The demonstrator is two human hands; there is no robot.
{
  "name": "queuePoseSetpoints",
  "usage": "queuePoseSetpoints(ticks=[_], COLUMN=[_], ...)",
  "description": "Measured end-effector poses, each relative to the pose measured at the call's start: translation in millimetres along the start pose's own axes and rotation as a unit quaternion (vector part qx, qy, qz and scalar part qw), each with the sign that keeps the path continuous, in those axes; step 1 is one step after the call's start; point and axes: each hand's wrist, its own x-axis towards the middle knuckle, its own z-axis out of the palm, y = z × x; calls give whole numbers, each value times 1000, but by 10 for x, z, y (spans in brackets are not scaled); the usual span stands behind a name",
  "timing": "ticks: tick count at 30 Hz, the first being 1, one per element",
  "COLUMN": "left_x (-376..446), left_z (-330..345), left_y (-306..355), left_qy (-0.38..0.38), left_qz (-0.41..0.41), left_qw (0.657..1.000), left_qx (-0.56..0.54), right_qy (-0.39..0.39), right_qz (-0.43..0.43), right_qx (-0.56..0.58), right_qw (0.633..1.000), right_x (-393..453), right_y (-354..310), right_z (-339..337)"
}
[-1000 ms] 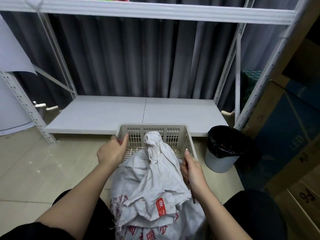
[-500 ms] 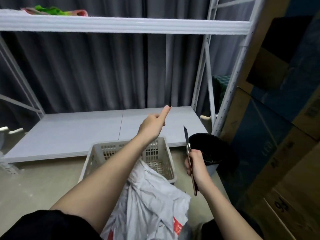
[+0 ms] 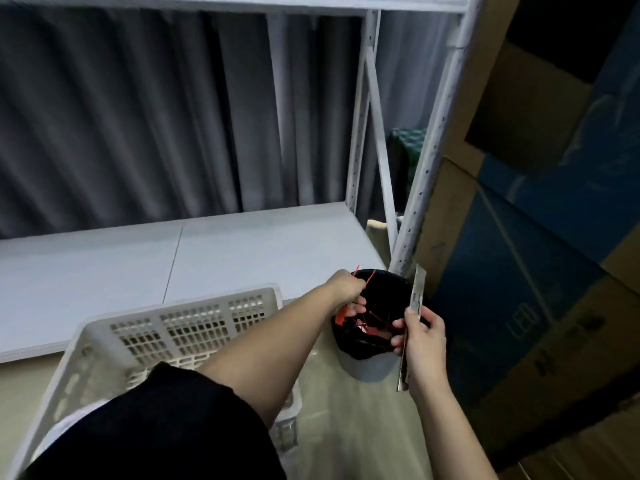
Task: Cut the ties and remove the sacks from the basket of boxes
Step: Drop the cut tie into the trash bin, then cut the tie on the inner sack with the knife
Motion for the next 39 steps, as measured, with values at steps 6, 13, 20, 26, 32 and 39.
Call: queuePoseSetpoints(ticks=[6, 13, 20, 26, 32, 39], left_x=[678, 618, -588, -1814, -2497, -2798], left_z=[283, 144, -276, -402, -624, -731], left_y=[38, 4, 162, -314, -837, -1035], left_qy=[14, 69, -86, -192, -184, -19], left_qz=[17, 20, 154, 111, 60, 149], left_qw=[1000, 987, 937, 841, 833, 770], left_qx=[-5, 141, 302, 494, 519, 620], right_qy=[-6, -19, -65, -158, -182, -206], right_qz=[5, 5, -4, 16, -4, -40], right_qx=[-10, -34, -126, -168, -164, -145], right_qw=[1000, 999, 990, 973, 969, 967], right_x=[330, 353, -110, -850, -1284, -1636], right_y=[87, 160, 130, 109, -101, -278], right_z=[-9, -13, 65, 93, 95, 212])
